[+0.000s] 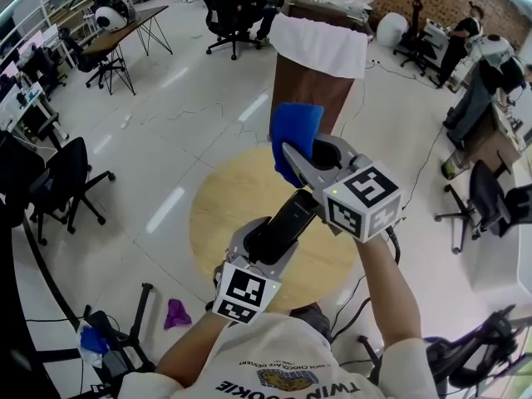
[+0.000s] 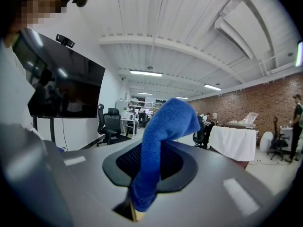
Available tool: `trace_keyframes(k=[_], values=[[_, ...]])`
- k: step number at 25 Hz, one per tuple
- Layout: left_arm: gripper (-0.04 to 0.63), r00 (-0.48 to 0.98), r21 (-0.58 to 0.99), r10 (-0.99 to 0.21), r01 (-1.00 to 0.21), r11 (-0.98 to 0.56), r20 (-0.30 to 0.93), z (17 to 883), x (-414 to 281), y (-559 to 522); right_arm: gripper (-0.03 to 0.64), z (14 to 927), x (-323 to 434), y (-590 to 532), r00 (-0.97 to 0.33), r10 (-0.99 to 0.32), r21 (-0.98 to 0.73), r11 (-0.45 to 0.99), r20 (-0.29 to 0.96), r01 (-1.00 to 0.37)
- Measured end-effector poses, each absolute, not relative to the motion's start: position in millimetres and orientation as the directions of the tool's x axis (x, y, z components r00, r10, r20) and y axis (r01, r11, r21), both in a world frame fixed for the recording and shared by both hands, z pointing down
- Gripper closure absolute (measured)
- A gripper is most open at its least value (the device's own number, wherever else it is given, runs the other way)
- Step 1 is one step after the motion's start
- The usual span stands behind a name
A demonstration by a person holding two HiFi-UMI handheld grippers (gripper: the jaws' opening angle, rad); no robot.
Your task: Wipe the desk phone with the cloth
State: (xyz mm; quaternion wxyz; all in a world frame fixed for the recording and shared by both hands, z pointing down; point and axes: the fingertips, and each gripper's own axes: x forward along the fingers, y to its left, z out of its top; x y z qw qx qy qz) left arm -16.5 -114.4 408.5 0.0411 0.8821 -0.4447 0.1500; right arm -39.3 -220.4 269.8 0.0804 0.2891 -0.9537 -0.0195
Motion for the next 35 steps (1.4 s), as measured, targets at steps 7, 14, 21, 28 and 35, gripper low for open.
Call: trace_keyframes(k=[7, 14, 21, 28, 35], values=[[0.333, 0.527, -0.117, -0.781, -0.8, -0.589, 0.334, 412.8, -20.9, -117.5, 0.552, 276.8, -54.1, -206.9, -0.836, -0.513, 0.066, 0.857, 0.198, -0.51], [0.333, 0.526, -0.13, -0.773, -0.791, -0.598, 0.353, 419.3, -16.5, -121.0, 0.552, 285.3, -77.6, -187.1, -0.861, -0.456, 0.034, 0.887, 0.223, -0.461], [0.333, 0.508, -0.133, -0.785, -0.803, -0.58, 0.356, 419.3, -23.8, -126.1, 0.552, 294.5, -100.7, -155.4, -0.885, -0.406, 0.066, 0.913, 0.226, -0.402], [0.333, 0.503, -0.132, -0.79, -0.808, -0.574, 0.351, 418.4, -26.3, -128.5, 0.552, 301.3, -107.3, -146.0, -0.891, -0.399, 0.077, 0.917, 0.219, -0.391], [0.333, 0.54, -0.059, -0.77, -0.805, -0.59, 0.341, 420.4, -25.6, -125.9, 0.552, 252.8, -86.5, -148.3, -0.893, -0.449, 0.142, 0.887, 0.04, -0.44]])
